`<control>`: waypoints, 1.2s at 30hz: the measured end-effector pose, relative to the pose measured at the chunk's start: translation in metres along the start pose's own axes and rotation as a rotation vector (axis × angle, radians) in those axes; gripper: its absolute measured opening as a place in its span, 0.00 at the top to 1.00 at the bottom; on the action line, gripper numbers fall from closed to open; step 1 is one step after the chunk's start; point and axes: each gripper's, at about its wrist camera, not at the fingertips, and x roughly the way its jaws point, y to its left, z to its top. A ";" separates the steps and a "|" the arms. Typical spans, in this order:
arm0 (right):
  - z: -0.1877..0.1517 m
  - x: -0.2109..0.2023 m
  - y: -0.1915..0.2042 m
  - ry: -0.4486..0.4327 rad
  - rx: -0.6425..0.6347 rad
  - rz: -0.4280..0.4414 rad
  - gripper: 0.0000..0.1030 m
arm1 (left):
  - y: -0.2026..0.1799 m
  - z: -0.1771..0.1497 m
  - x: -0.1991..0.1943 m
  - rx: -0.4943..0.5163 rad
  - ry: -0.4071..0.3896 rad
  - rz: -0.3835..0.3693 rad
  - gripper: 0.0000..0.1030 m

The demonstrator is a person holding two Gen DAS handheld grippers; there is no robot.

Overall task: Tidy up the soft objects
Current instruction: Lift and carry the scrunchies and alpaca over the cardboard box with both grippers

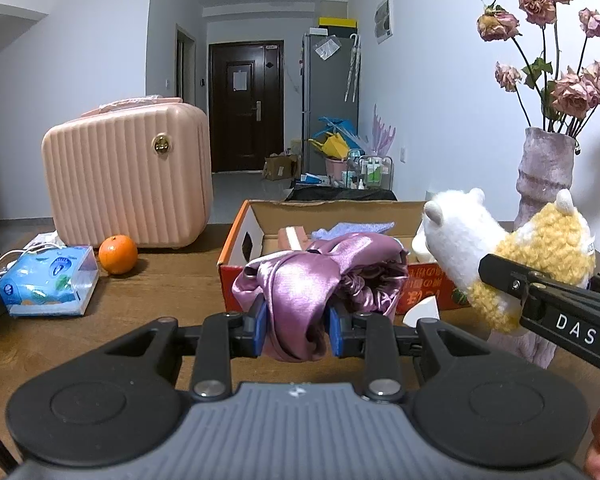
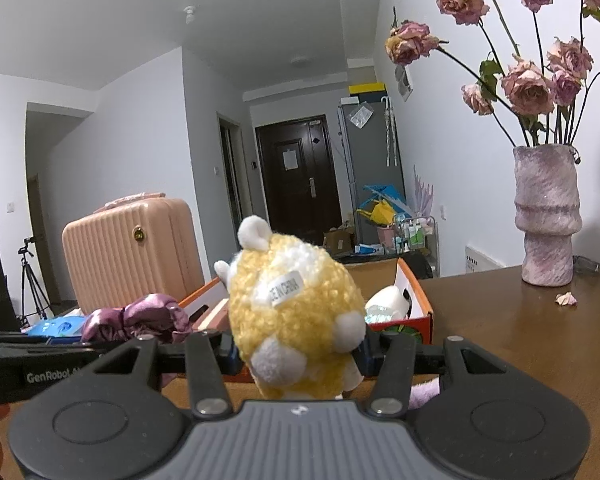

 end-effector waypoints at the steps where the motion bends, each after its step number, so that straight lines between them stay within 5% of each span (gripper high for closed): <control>1: 0.001 0.000 0.000 -0.003 0.001 -0.001 0.52 | -0.001 0.000 0.000 0.001 -0.003 0.000 0.71; 36: 0.036 0.073 -0.018 -0.046 0.049 -0.055 0.52 | -0.016 0.047 0.059 -0.051 -0.067 -0.004 0.71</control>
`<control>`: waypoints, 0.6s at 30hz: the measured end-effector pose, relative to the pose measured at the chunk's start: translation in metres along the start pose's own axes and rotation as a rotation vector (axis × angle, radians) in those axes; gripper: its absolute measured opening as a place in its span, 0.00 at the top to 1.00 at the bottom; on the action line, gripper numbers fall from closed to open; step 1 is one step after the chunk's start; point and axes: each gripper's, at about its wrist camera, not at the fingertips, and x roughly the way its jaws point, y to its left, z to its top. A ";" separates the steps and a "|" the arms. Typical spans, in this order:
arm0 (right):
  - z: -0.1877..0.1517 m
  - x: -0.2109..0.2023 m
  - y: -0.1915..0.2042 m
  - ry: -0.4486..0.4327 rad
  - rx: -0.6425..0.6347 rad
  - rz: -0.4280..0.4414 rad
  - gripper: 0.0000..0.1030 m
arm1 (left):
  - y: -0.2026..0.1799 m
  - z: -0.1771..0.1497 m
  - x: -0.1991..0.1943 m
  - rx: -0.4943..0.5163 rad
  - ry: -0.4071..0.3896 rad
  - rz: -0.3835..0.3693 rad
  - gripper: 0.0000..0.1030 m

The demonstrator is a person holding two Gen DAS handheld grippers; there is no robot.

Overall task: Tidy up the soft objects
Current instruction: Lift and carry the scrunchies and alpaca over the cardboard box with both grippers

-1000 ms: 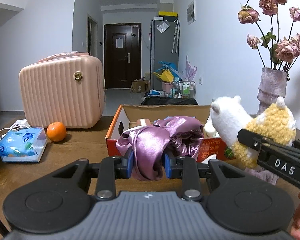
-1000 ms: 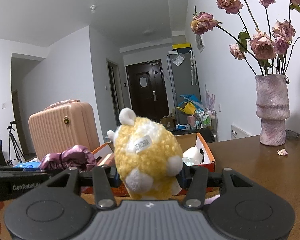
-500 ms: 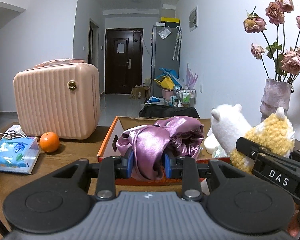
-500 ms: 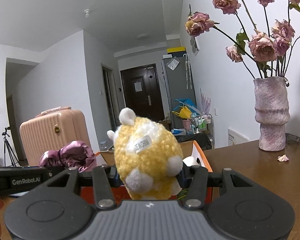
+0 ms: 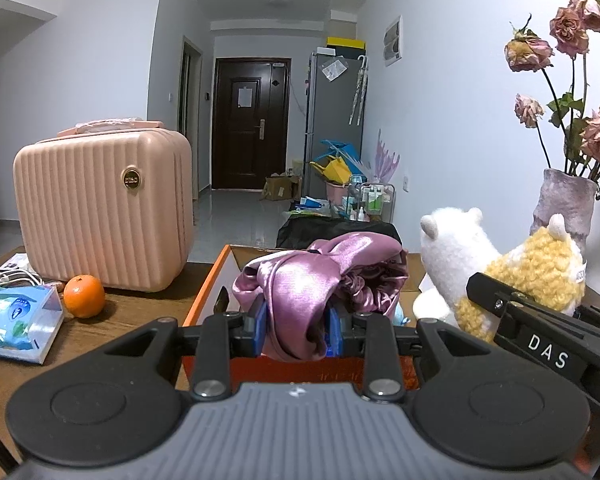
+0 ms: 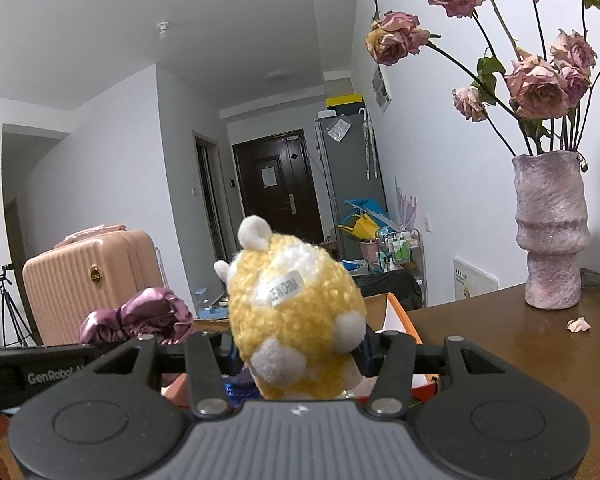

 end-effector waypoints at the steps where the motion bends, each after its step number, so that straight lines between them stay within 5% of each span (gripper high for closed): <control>1: 0.001 0.002 0.000 0.001 0.001 -0.001 0.52 | 0.000 0.001 0.002 -0.002 0.000 0.000 0.71; 18: 0.007 0.049 0.003 0.024 0.018 -0.020 0.52 | -0.002 0.019 0.045 -0.032 -0.011 0.012 0.71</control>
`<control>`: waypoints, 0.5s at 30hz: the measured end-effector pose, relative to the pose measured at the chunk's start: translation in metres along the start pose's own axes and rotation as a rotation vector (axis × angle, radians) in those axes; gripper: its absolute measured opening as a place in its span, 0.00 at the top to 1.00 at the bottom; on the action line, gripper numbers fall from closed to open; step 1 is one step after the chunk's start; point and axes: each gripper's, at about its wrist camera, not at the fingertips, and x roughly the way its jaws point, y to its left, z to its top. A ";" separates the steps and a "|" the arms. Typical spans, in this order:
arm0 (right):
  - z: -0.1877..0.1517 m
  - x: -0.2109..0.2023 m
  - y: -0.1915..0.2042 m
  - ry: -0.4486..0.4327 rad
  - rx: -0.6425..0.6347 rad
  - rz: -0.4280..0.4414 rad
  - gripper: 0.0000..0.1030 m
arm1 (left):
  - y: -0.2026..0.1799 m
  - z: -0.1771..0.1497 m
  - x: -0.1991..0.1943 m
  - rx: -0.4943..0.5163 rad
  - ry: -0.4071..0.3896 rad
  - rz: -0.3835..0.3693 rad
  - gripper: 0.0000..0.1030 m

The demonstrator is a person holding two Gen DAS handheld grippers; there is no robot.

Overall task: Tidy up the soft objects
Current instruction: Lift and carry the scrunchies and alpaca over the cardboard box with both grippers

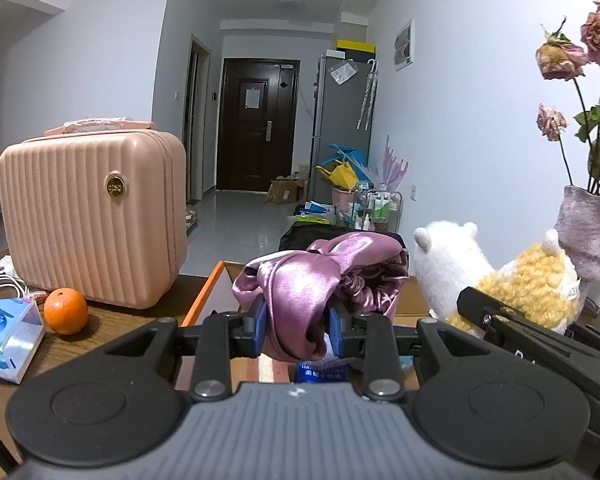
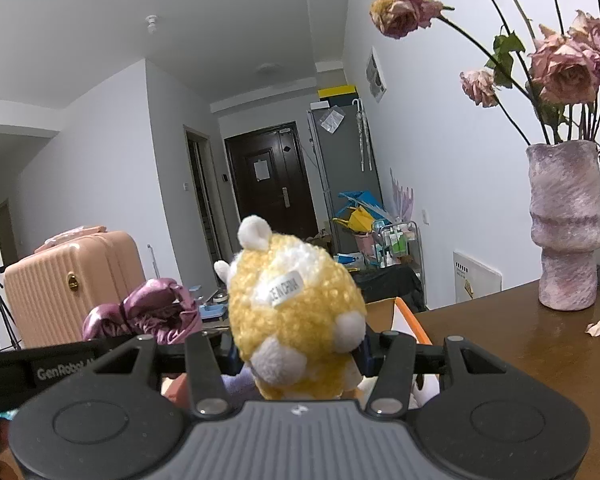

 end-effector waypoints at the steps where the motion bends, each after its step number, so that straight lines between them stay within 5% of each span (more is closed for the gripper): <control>1: 0.001 0.003 0.001 0.001 0.000 -0.001 0.52 | 0.000 0.000 0.003 -0.002 0.002 0.001 0.71; 15: 0.005 0.040 -0.001 0.043 0.003 -0.040 0.52 | 0.001 0.006 0.046 -0.025 0.030 0.042 0.71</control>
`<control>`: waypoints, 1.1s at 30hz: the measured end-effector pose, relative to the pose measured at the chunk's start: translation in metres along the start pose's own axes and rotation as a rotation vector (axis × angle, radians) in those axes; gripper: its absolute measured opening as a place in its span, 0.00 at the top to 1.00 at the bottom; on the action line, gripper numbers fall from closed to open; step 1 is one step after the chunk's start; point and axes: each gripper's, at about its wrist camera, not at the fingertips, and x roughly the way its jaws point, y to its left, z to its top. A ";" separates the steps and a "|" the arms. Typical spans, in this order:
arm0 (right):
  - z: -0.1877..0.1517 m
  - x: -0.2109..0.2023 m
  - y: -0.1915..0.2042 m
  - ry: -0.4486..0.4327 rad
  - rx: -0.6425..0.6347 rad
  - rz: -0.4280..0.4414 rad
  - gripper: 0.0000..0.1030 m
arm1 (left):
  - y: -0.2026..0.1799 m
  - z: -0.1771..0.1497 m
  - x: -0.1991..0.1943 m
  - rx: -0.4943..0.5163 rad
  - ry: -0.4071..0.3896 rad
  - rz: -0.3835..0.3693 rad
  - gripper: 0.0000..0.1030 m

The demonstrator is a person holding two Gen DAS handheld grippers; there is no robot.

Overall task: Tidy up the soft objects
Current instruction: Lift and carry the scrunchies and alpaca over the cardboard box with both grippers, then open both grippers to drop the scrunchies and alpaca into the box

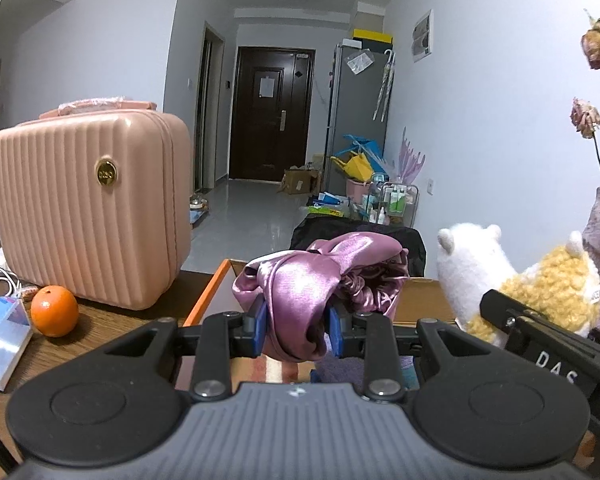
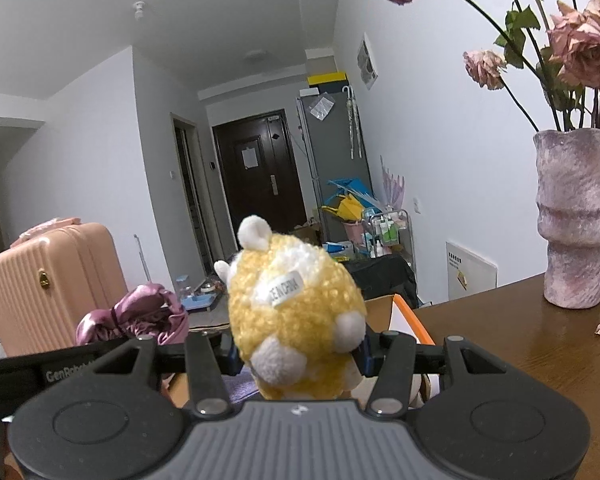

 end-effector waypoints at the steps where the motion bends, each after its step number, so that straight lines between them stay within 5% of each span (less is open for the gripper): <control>1: 0.000 0.002 0.000 0.004 0.000 -0.003 0.52 | 0.001 0.000 0.003 -0.002 0.003 0.000 0.71; 10: 0.000 0.020 -0.008 0.087 0.010 -0.024 0.46 | 0.008 -0.001 0.021 -0.009 0.028 0.015 0.62; 12: -0.001 0.020 -0.010 0.092 0.016 -0.031 0.44 | 0.010 -0.001 0.025 -0.009 0.037 0.013 0.45; 14: -0.001 0.020 -0.013 0.093 0.028 -0.027 0.28 | 0.012 -0.001 0.025 -0.009 0.038 0.018 0.36; 17: -0.002 0.017 -0.014 0.080 0.036 -0.039 0.18 | 0.015 -0.001 0.024 -0.022 0.035 0.013 0.10; 20: -0.001 0.015 -0.014 0.083 0.038 -0.042 0.02 | 0.019 0.000 0.023 -0.036 0.024 0.045 0.00; 33: -0.001 0.003 -0.008 0.061 0.028 -0.035 0.00 | 0.023 0.002 0.023 -0.056 0.033 0.064 0.00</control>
